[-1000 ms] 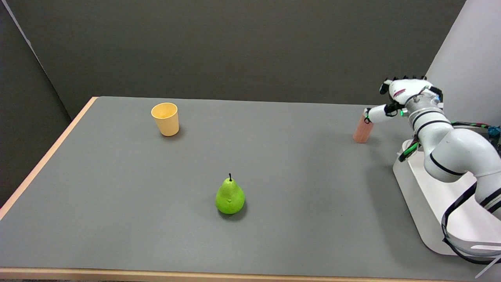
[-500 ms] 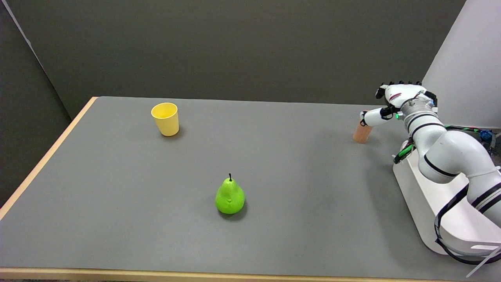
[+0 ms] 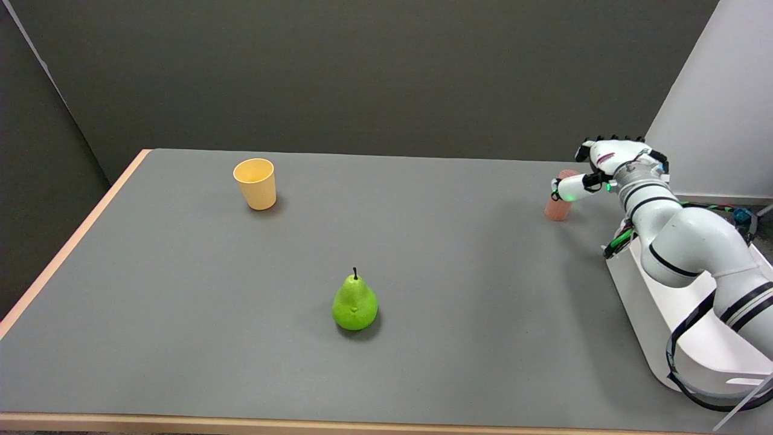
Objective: Pick up the wooden cylinder.
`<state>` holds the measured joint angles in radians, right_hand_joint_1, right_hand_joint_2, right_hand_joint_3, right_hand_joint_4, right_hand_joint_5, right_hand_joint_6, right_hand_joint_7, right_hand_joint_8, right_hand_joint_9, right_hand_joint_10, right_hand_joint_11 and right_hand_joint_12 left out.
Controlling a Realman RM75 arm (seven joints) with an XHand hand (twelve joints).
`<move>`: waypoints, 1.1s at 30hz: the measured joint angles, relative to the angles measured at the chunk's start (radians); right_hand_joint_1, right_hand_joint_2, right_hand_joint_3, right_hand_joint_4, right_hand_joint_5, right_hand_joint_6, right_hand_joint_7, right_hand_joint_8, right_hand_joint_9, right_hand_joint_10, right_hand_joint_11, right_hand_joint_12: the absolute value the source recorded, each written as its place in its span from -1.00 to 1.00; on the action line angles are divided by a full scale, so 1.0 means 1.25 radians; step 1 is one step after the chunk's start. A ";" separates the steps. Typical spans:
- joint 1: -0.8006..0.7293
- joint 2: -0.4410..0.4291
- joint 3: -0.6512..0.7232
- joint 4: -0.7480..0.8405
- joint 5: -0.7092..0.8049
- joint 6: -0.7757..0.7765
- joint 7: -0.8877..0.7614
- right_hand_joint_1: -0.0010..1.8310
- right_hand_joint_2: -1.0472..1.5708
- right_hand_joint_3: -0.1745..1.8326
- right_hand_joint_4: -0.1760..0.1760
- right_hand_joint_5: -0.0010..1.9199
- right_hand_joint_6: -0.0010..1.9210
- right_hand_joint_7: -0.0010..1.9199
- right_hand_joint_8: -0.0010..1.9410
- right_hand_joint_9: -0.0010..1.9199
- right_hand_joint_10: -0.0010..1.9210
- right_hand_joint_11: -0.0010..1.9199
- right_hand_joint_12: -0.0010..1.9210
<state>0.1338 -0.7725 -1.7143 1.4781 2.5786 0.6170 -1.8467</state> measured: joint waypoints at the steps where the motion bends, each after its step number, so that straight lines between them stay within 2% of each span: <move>1: 0.000 -0.002 -0.001 -0.004 0.000 -0.002 0.002 -0.58 0.26 0.05 0.44 -0.65 -0.35 -0.49 -0.48 -0.55 0.02 -0.46 0.75; 10: 0.009 -0.016 -0.012 -0.035 0.000 -0.022 0.010 -0.50 0.27 0.06 0.42 -0.64 -0.33 -0.47 -0.44 -0.53 0.05 -0.46 0.75; 12: 0.012 -0.018 -0.016 -0.041 0.000 -0.027 0.012 -0.30 0.30 0.09 0.30 -0.62 -0.29 -0.42 -0.34 -0.46 0.12 -0.49 0.79; 14: 0.016 -0.019 -0.019 -0.047 0.000 -0.032 0.013 -0.26 0.30 0.10 0.25 -0.61 -0.26 -0.40 -0.31 -0.43 0.15 -0.50 0.81; 18: 0.023 -0.022 -0.026 -0.058 0.000 -0.043 0.014 -0.13 0.33 0.10 0.19 -0.54 -0.13 -0.32 -0.19 -0.33 0.21 -0.62 0.97; 21: 0.027 -0.023 -0.030 -0.064 0.000 -0.053 0.015 -0.03 0.38 0.05 0.09 -0.49 0.09 -0.22 0.05 -0.23 0.37 -0.66 1.00; 23: 0.029 -0.024 -0.032 -0.069 0.000 -0.060 0.016 0.00 0.39 0.03 0.09 -0.46 0.15 -0.19 0.09 -0.22 0.38 -0.65 1.00; 24: 0.029 -0.025 -0.033 -0.071 0.000 -0.063 0.016 0.13 0.58 -0.39 -0.39 -0.46 0.36 -0.16 0.26 -0.20 0.38 -0.68 1.00; 25: 0.031 -0.026 -0.034 -0.073 0.000 -0.067 0.016 0.28 0.81 -0.90 -0.97 -0.46 0.61 -0.13 0.47 -0.17 0.39 -0.72 1.00; 29: 0.035 -0.029 -0.036 -0.082 -0.001 -0.081 0.017 0.28 0.78 -0.84 -0.86 -0.45 0.59 -0.12 0.45 -0.15 0.51 -0.79 1.00; 32: 0.037 -0.030 -0.038 -0.088 -0.001 -0.088 0.017 0.28 0.70 -0.66 -0.58 -0.39 0.58 -0.10 0.39 -0.12 0.60 -0.79 1.00; 33: 0.037 -0.031 -0.038 -0.090 -0.002 -0.090 0.018 0.28 0.68 -0.62 -0.57 -0.38 0.58 -0.09 0.38 -0.12 0.62 -0.79 1.00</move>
<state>0.1803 -0.8110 -1.7620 1.3661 2.5764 0.5048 -1.8248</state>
